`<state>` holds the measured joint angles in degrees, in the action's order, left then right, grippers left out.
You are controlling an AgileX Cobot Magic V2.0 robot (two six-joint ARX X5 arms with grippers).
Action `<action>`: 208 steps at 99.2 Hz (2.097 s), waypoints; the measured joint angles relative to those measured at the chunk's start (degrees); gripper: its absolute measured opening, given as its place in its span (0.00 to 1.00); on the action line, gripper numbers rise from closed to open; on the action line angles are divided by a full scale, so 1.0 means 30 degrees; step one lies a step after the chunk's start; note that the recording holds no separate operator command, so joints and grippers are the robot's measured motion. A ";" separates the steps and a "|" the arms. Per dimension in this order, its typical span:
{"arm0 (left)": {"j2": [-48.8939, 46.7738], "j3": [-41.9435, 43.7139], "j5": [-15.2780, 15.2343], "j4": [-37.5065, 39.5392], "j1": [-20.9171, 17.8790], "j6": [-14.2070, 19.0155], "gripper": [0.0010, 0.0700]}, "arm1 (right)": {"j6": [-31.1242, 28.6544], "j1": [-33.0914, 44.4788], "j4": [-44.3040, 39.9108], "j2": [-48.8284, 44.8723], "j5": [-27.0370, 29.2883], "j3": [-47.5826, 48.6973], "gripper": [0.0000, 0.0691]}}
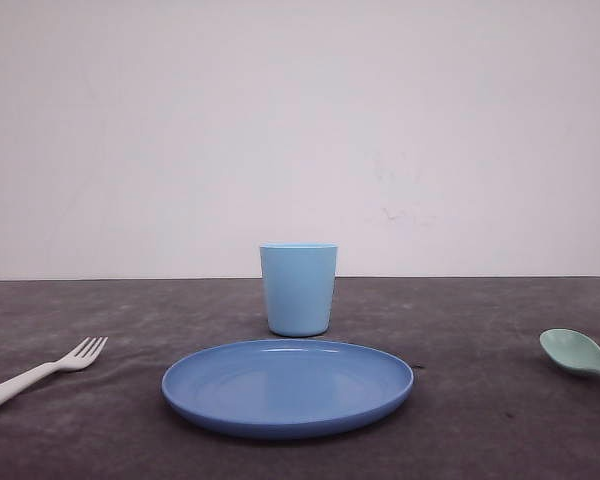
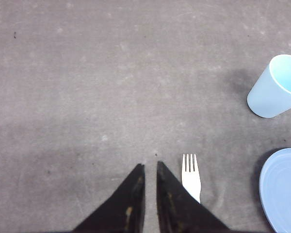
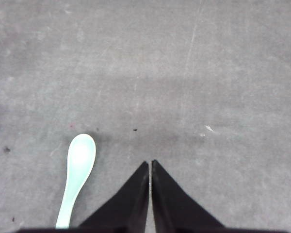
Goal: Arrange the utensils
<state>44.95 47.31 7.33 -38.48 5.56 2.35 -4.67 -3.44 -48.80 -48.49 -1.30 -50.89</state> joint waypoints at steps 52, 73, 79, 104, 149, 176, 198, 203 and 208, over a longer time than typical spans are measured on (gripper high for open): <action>0.0073 0.0000 0.0240 0.0022 0.0080 0.0576 0.66 | 0.0087 0.0000 -0.0350 -0.0007 -0.0058 0.0000 0.92; 0.1654 -0.0007 0.0678 -0.1362 0.1530 0.1617 0.66 | 0.0080 0.0000 -0.0379 -0.0007 -0.0058 0.0000 0.92; 0.2412 -0.0066 0.0670 -0.1588 0.2215 0.1836 0.66 | 0.0080 0.0000 -0.0379 -0.0007 -0.0058 0.0000 0.92; 0.6397 -0.0153 0.0182 -0.0721 0.5093 0.2528 0.66 | 0.0080 0.0000 -0.0393 -0.0007 -0.0058 0.0000 0.92; 1.1723 -0.0153 -0.2514 0.1552 0.7242 0.3264 0.61 | 0.0080 0.0000 -0.0401 -0.0007 -0.0058 0.0000 0.92; 1.3056 -0.0160 -0.3089 0.2521 0.7519 0.3541 0.60 | 0.0080 0.0000 -0.0401 -0.0007 -0.0058 0.0000 0.92; 1.3508 -0.0160 -0.3548 0.2572 0.7577 0.3541 0.55 | 0.0080 0.0000 -0.0401 -0.0015 -0.0051 0.0000 0.92; 1.3529 -0.0160 -0.3657 0.2572 0.7584 0.3541 0.45 | 0.0080 0.0000 -0.0408 -0.0015 -0.0058 0.0000 0.92; 1.3529 -0.0160 -0.3657 0.2630 0.7592 0.3548 0.33 | 0.0087 0.0000 -0.0408 -0.0007 -0.0058 0.0000 0.92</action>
<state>85.54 46.83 -3.64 -30.59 28.34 12.99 -4.40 -3.44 -50.02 -48.51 -1.48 -50.89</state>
